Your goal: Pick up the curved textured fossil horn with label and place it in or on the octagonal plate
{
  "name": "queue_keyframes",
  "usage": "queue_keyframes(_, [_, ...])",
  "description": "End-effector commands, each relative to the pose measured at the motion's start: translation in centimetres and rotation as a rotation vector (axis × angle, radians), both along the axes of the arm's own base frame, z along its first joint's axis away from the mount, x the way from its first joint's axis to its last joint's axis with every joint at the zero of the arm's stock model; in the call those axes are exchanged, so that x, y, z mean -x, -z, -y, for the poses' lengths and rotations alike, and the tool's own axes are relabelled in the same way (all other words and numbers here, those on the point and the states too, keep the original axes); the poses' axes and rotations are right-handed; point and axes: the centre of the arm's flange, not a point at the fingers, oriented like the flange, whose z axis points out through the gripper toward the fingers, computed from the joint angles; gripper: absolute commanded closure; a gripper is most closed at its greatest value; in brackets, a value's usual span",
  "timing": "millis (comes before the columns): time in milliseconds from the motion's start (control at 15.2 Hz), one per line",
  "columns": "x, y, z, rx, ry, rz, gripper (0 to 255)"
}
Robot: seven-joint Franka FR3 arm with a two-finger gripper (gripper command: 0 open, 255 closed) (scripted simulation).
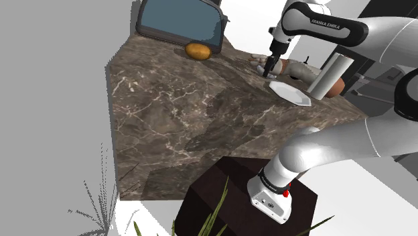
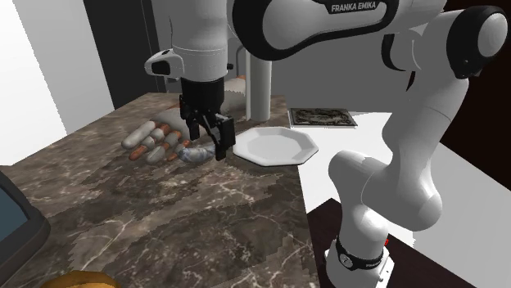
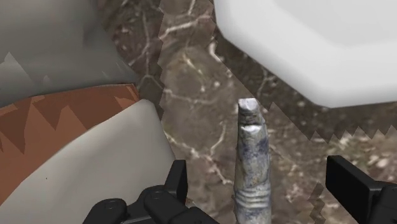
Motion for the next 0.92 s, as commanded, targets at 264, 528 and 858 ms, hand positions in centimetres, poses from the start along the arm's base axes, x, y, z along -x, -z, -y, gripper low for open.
queue_keyframes(264, [0.0,0.0,0.0,0.000,0.000,-0.001,255])
queue_keyframes(528, [0.0,0.0,0.0,0.000,0.000,-0.001,255])
queue_keyframes(858, [0.0,-2.1,0.0,0.000,0.000,-0.001,255])
